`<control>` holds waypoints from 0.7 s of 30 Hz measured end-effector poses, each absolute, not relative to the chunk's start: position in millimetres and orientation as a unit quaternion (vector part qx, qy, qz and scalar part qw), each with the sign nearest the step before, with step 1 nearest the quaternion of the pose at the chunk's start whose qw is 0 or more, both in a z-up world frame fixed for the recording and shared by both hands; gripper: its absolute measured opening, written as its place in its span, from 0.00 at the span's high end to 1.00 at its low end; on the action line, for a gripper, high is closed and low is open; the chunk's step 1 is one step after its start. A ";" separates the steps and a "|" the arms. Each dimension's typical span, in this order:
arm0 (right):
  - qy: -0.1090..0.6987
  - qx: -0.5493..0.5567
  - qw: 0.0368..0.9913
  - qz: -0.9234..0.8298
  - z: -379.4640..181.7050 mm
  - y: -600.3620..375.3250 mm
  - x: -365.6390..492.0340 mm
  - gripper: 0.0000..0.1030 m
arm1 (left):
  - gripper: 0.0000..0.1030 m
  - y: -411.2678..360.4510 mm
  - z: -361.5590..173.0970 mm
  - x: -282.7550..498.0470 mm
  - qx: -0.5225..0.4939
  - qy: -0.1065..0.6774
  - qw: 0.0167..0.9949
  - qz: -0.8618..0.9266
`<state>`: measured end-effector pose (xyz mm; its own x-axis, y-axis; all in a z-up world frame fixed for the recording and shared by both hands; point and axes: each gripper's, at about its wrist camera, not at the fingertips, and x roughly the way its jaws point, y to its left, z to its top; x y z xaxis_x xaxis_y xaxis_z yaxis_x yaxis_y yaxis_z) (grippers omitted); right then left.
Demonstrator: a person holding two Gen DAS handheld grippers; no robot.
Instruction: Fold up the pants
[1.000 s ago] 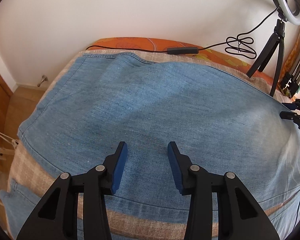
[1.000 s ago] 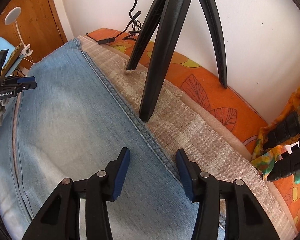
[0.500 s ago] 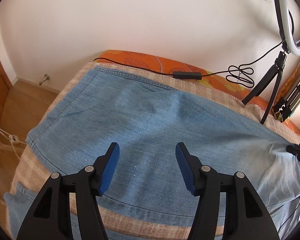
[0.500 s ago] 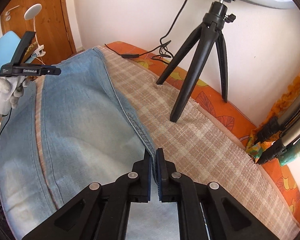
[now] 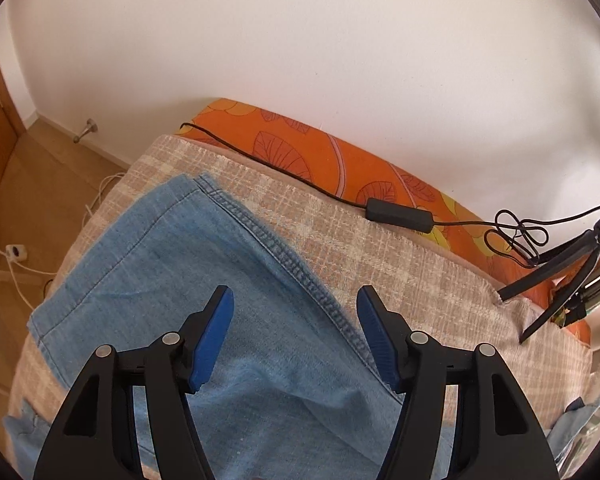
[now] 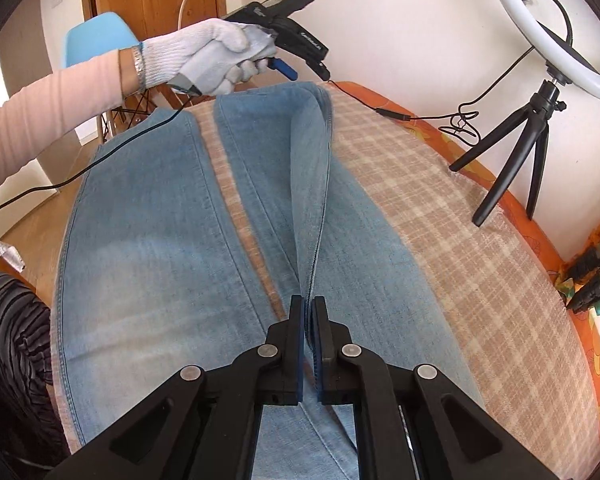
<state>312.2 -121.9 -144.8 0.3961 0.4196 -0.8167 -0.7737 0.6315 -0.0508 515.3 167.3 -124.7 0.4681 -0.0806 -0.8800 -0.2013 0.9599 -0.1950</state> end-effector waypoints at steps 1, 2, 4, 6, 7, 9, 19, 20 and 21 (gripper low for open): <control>0.405 -0.221 0.805 0.371 -146.4 -119.1 309.5 0.99 | 0.38 165.0 -130.4 520.9 -0.131 0.522 0.842 0.044; 0.404 -0.228 0.804 0.373 -148.1 -116.5 307.2 0.99 | 0.38 162.8 -135.4 525.8 -0.129 0.527 0.838 0.051; 0.401 -0.237 0.802 0.374 -151.7 -113.5 304.1 0.99 | 0.38 161.7 -143.8 532.9 -0.132 0.532 0.834 0.061; 0.405 -0.233 0.799 0.378 -154.6 -113.8 304.3 0.99 | 0.38 160.9 -152.4 539.4 -0.131 0.539 0.829 0.076; 0.406 -0.231 0.799 0.378 -155.5 -114.5 305.6 0.99 | 0.38 160.3 -156.9 542.5 -0.130 0.544 0.825 0.083; 0.406 -0.229 0.800 0.377 -155.7 -115.5 306.2 0.99 | 0.38 160.8 -165.1 545.7 -0.131 0.550 0.819 0.098; 0.402 -0.235 0.809 0.358 -155.6 -117.2 312.6 0.99 | 0.95 193.1 -170.8 519.8 -0.208 0.484 0.841 0.124; 0.401 -0.232 0.813 0.354 -154.0 -118.5 314.4 0.99 | 0.96 198.6 -170.2 515.2 -0.214 0.476 0.844 0.121; 0.399 -0.230 0.817 0.349 -152.5 -120.1 315.8 0.99 | 0.96 202.2 -168.1 511.0 -0.216 0.471 0.847 0.117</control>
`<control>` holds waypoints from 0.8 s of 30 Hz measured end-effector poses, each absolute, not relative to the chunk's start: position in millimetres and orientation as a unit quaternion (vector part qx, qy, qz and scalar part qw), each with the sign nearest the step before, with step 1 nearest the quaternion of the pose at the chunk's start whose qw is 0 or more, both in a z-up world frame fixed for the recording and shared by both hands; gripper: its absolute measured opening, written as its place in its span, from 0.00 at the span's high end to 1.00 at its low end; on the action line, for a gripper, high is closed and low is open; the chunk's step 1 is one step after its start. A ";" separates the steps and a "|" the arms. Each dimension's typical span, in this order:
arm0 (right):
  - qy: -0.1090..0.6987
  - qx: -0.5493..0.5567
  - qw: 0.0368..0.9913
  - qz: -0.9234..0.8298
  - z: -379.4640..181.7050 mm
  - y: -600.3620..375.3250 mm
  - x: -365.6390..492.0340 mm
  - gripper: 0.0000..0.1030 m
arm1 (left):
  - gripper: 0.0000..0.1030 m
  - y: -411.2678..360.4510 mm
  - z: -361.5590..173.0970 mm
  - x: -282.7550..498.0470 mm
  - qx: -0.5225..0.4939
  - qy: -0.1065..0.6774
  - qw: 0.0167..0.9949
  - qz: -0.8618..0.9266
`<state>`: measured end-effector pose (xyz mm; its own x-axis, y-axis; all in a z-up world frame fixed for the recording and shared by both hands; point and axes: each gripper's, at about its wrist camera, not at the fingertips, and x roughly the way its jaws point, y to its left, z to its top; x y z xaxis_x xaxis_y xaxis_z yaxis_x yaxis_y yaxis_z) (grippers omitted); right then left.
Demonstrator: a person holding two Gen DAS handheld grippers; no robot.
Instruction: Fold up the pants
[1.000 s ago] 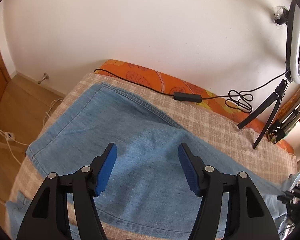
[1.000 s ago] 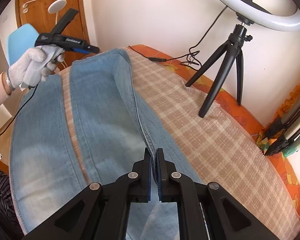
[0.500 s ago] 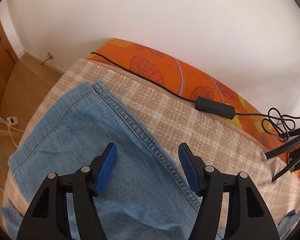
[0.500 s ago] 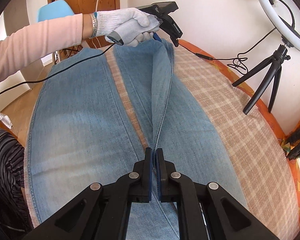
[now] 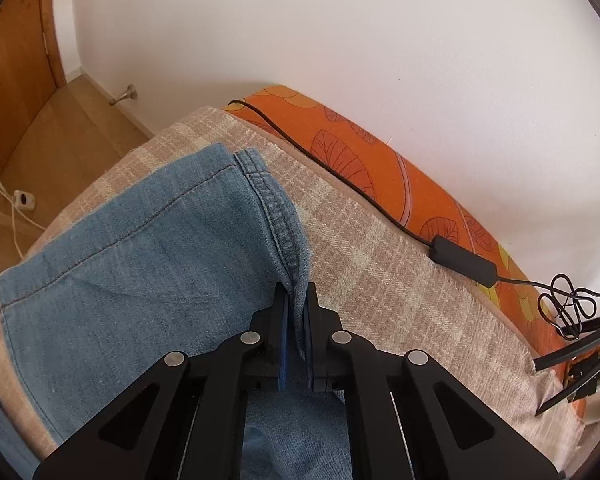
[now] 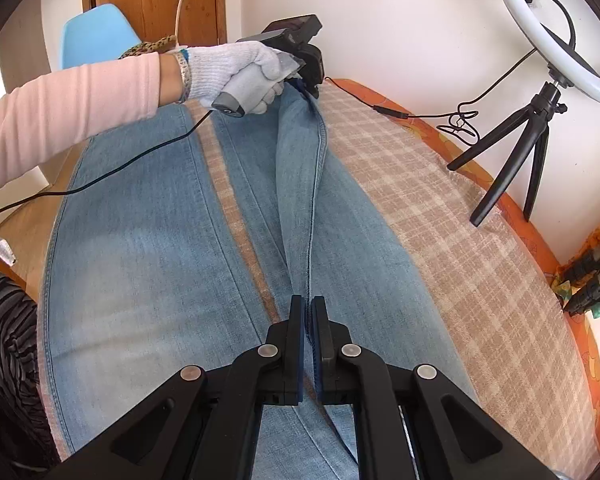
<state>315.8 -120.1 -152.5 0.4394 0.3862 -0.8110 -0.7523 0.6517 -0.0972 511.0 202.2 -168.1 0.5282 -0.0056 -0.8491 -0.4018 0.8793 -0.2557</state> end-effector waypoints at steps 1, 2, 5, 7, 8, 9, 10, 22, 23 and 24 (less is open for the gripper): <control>0.396 -0.229 0.821 0.341 -150.8 -121.6 317.3 0.99 | 0.96 204.0 -163.9 511.3 -0.221 0.467 0.848 0.113; 0.394 -0.229 0.826 0.333 -148.9 -123.1 318.7 0.99 | 0.96 208.3 -158.9 506.2 -0.226 0.461 0.851 0.107; 0.385 -0.229 0.840 0.308 -141.4 -127.8 322.9 1.00 | 0.97 223.1 -134.3 489.1 -0.238 0.430 0.865 0.103; 0.377 -0.225 0.848 0.296 -133.6 -130.7 324.1 1.00 | 0.97 232.8 -114.7 477.2 -0.247 0.412 0.871 0.099; 0.372 -0.224 0.852 0.291 -129.4 -131.8 324.0 1.00 | 0.97 236.4 -105.2 470.4 -0.250 0.404 0.875 0.096; 0.368 -0.223 0.856 0.286 -124.0 -132.6 323.5 1.00 | 0.97 242.6 -96.4 463.5 -0.253 0.397 0.878 0.091; 0.365 -0.221 0.859 0.283 -118.0 -132.8 322.8 1.00 | 0.97 246.5 -86.7 456.3 -0.255 0.391 0.880 0.089; 0.336 -0.245 0.867 0.276 -54.8 -114.9 250.6 1.00 | 0.97 259.3 -34.5 345.0 -0.258 0.345 0.900 0.064; 0.337 -0.247 0.865 0.277 -53.0 -113.3 242.5 1.00 | 0.97 261.0 -34.5 334.4 -0.259 0.343 0.901 0.063; 0.340 -0.248 0.863 0.279 -52.5 -111.3 234.4 1.00 | 0.97 262.7 -36.9 324.3 -0.259 0.340 0.902 0.063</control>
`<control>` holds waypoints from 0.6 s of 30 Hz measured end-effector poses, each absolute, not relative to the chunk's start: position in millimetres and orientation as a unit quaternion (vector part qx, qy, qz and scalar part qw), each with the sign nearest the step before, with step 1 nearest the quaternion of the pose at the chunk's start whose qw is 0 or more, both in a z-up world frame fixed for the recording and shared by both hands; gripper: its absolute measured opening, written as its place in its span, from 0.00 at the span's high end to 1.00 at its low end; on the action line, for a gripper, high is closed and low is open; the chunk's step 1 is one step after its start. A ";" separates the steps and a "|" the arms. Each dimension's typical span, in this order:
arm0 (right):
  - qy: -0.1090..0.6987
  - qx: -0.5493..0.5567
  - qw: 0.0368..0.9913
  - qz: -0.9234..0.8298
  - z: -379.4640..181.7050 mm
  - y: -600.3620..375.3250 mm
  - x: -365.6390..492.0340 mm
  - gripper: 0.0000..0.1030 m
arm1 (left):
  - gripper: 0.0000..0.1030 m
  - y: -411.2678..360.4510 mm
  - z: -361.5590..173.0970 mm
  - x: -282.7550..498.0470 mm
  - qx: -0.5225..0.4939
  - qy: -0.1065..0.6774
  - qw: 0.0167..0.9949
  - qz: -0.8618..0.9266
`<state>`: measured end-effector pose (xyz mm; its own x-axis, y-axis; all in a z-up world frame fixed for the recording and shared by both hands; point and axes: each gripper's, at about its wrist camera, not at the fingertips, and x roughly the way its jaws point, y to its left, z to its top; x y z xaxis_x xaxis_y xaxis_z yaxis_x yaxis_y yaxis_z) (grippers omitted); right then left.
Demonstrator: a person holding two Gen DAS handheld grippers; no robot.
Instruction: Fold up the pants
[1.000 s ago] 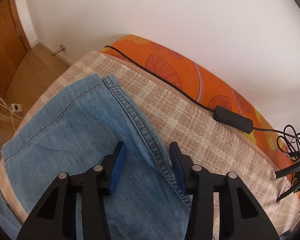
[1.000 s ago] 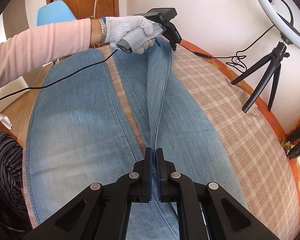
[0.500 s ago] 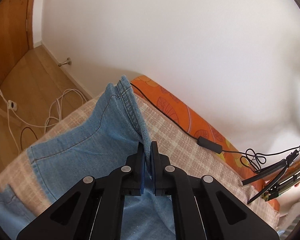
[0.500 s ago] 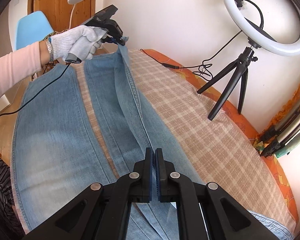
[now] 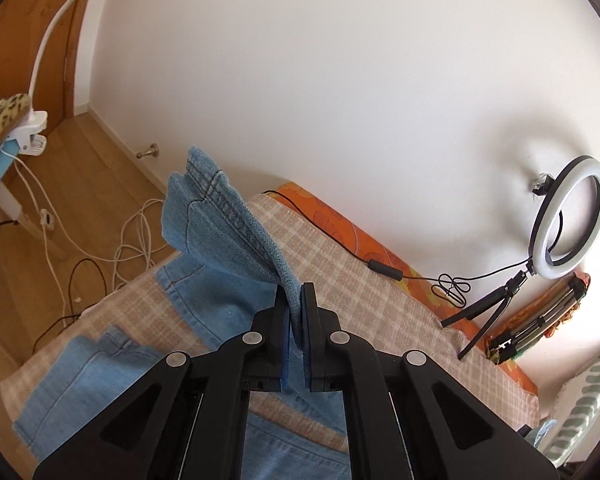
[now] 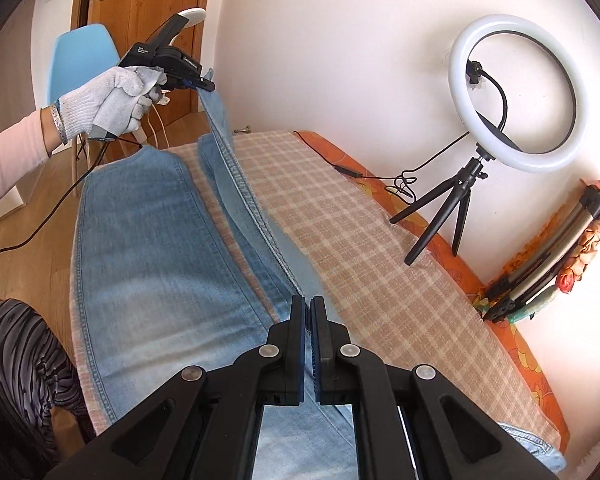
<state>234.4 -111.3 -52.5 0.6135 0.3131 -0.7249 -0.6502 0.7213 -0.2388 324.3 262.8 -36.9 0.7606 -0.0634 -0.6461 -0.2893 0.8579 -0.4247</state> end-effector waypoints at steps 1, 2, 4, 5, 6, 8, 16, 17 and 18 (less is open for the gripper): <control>0.343 -0.250 0.861 0.281 -53.3 -109.0 226.4 1.00 | 0.97 263.3 -38.4 315.3 -0.261 0.339 0.902 0.062; 0.346 -0.253 0.858 0.282 -55.1 -106.4 218.6 1.00 | 0.97 265.1 -40.6 303.1 -0.262 0.336 0.902 0.063; 0.352 -0.255 0.853 0.291 -60.7 -102.5 201.4 1.00 | 0.97 271.2 -47.8 275.6 -0.262 0.334 0.903 0.068; 0.354 -0.253 0.850 0.297 -63.3 -101.2 192.4 1.00 | 0.97 275.3 -53.7 263.0 -0.267 0.335 0.901 0.068; 0.357 -0.252 0.847 0.302 -65.5 -99.0 183.5 1.00 | 0.97 278.3 -61.6 251.2 -0.275 0.337 0.898 0.066; 0.363 -0.255 0.840 0.313 -73.0 -93.8 167.4 1.00 | 0.97 280.9 -79.4 227.0 -0.281 0.344 0.893 0.072; 0.398 -0.286 0.812 0.316 -121.8 -74.6 148.1 0.69 | 0.97 289.4 -147.8 175.8 -0.354 0.364 0.858 0.083; 0.392 -0.301 0.817 0.298 -128.8 -71.7 150.2 0.58 | 0.97 289.6 -150.7 175.7 -0.358 0.363 0.856 0.084; 0.386 -0.311 0.818 0.291 -134.4 -71.1 153.5 0.60 | 0.97 289.3 -151.4 176.9 -0.360 0.362 0.856 0.085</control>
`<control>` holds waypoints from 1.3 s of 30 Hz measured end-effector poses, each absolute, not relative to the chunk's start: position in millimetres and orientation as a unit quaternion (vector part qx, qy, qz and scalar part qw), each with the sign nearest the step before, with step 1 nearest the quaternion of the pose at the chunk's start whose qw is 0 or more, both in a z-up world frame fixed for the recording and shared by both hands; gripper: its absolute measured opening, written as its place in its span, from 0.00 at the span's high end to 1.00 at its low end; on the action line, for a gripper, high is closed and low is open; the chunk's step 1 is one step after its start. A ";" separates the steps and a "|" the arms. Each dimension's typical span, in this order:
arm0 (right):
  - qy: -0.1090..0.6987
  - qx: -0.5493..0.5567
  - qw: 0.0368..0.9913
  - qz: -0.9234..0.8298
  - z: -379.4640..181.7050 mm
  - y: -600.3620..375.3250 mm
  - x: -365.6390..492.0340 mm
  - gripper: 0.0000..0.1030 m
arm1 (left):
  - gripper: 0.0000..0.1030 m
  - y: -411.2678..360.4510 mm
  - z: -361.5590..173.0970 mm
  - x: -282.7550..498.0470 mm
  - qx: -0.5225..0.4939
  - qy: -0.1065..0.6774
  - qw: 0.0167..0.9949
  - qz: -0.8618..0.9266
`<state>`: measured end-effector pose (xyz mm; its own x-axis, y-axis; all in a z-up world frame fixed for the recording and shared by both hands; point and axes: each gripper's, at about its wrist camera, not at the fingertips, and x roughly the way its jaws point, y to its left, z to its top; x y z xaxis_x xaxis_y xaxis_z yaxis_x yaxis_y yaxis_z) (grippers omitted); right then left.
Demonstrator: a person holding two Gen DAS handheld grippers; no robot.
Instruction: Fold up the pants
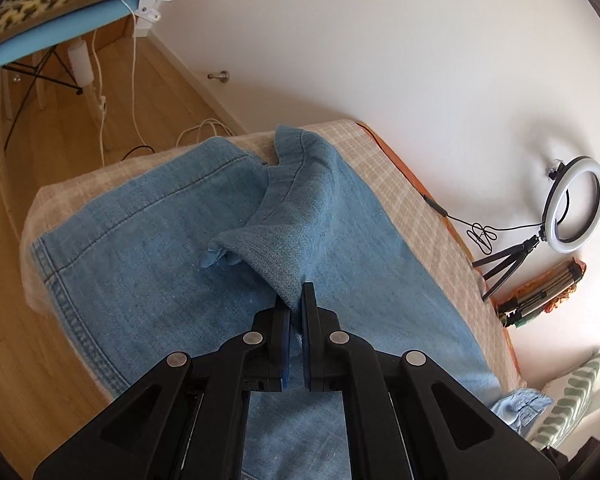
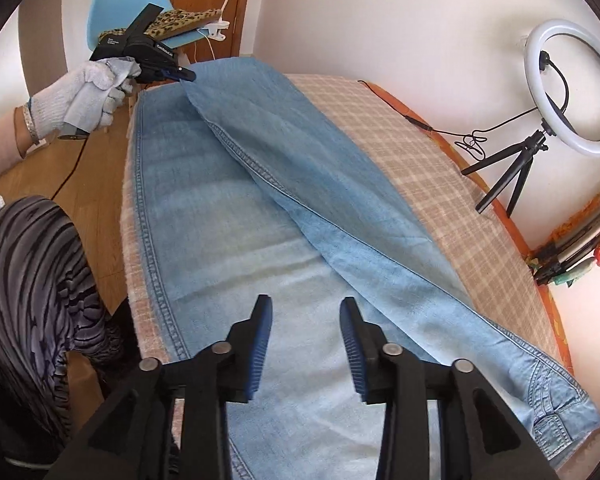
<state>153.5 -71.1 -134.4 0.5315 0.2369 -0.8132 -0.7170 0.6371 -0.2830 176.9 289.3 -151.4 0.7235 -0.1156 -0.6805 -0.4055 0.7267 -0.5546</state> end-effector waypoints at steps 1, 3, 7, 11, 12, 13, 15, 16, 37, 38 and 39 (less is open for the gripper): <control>0.386 -0.316 0.818 0.287 -138.9 -71.3 158.8 0.61 | 0.97 288.9 -150.9 177.5 -0.361 0.360 0.856 0.083; 0.387 -0.326 0.816 0.280 -144.3 -73.4 172.0 0.61 | 0.97 289.7 -147.1 177.2 -0.358 0.356 0.859 0.081; 0.382 -0.367 0.806 0.265 -148.6 -75.8 201.0 0.52 | 0.97 292.5 -137.3 176.4 -0.347 0.348 0.867 0.079; 0.404 -0.385 0.775 0.298 -156.6 -70.4 234.5 0.43 | 0.97 292.6 -134.1 176.0 -0.340 0.349 0.870 0.079; 0.410 -0.390 0.766 0.306 -160.3 -67.5 242.2 0.42 | 0.97 291.8 -134.2 176.2 -0.338 0.350 0.870 0.081; 0.414 -0.397 0.757 0.312 -164.6 -64.4 249.3 0.41 | 0.97 291.3 -135.5 175.5 -0.336 0.351 0.870 0.082; 0.425 -0.414 0.738 0.321 -175.7 -59.2 261.4 0.40 | 0.97 290.3 -136.6 174.4 -0.333 0.352 0.871 0.084; 0.432 -0.420 0.730 0.324 -181.8 -57.6 265.8 0.44 | 0.97 290.1 -137.5 174.3 -0.331 0.353 0.871 0.086; 0.387 -0.364 0.782 0.324 -59.7 -64.2 154.2 0.98 | 0.97 279.1 -66.1 138.1 -0.232 0.317 0.918 0.056; 0.396 -0.370 0.773 0.331 -71.0 -60.8 143.3 0.98 | 0.97 280.2 -78.0 128.0 -0.239 0.325 0.913 0.056; 0.405 -0.372 0.765 0.336 -84.9 -57.6 133.2 0.98 | 0.97 280.8 -90.7 119.0 -0.246 0.334 0.908 0.057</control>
<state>133.2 -57.6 -84.9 0.4460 0.2117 -0.8696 -0.8150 0.4977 -0.2968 119.0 280.8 -90.7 0.7702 -0.0612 -0.6348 -0.2673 0.8727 -0.4085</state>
